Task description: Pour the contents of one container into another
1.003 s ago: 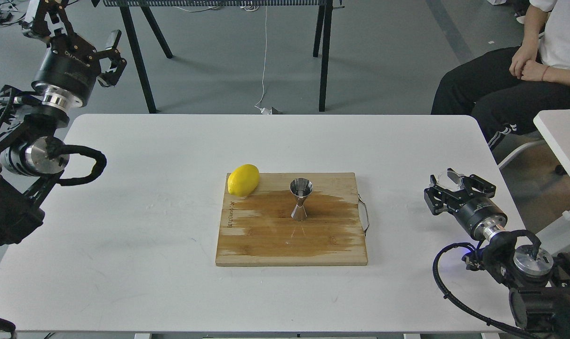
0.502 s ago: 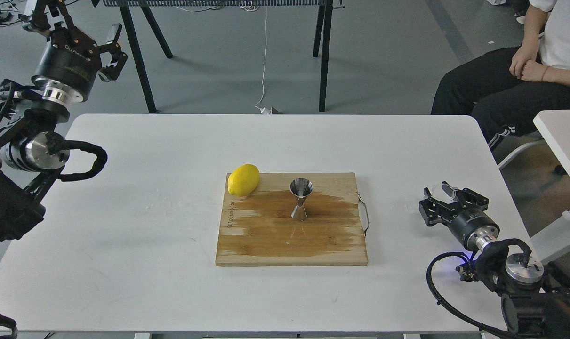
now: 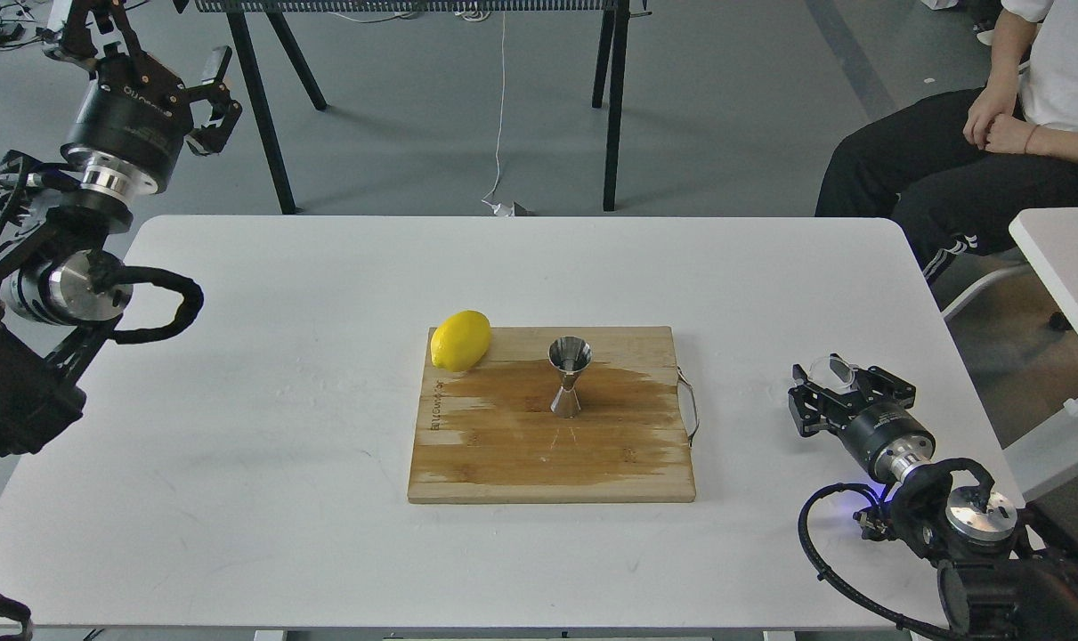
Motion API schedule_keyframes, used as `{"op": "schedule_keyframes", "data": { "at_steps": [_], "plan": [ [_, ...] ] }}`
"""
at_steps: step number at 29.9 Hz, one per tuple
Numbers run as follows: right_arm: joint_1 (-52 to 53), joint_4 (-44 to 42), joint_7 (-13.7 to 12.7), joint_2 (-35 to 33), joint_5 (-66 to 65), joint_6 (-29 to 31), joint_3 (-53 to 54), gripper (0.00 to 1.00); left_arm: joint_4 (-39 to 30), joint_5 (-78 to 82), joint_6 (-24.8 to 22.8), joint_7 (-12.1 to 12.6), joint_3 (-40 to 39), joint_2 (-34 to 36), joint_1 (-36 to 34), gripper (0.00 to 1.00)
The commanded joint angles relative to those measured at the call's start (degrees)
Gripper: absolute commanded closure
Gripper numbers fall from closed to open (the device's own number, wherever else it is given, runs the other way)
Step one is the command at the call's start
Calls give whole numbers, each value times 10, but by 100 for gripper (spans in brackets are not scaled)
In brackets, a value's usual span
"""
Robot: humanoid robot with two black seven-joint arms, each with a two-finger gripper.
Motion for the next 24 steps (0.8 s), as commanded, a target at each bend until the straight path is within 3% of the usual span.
{"op": "schedule_keyframes", "data": {
  "at_steps": [1, 7, 12, 17, 18, 19, 20, 24],
  "plan": [
    [-1, 0, 0, 0, 0, 1, -4, 59, 0, 0, -1, -1, 1, 0, 0, 0],
    [-4, 0, 2, 0, 0, 0, -6, 47, 0, 2, -1, -1, 1, 1, 0, 0],
    [-5, 0, 2, 0, 0, 1, -6, 46, 0, 2, -1, -1, 1, 1, 0, 0],
    [-5, 1, 2, -1, 0, 1, -5, 31, 0, 2, -2, 0, 1, 2, 0, 0],
    [-5, 1, 2, -1, 0, 1, -5, 24, 0, 2, -2, 0, 1, 2, -1, 0],
    [-6, 3, 2, -1, 0, 1, -4, 8, 0, 2, -2, 0, 1, 2, -1, 0],
    [-7, 8, 1, -1, 0, 3, -5, 2, 0, 2, -2, 0, 0, 2, -3, 0],
    [-8, 12, -1, -5, 0, 28, -6, 2, 0, 0, -2, 0, 1, 3, -7, 0]
  ]
}}
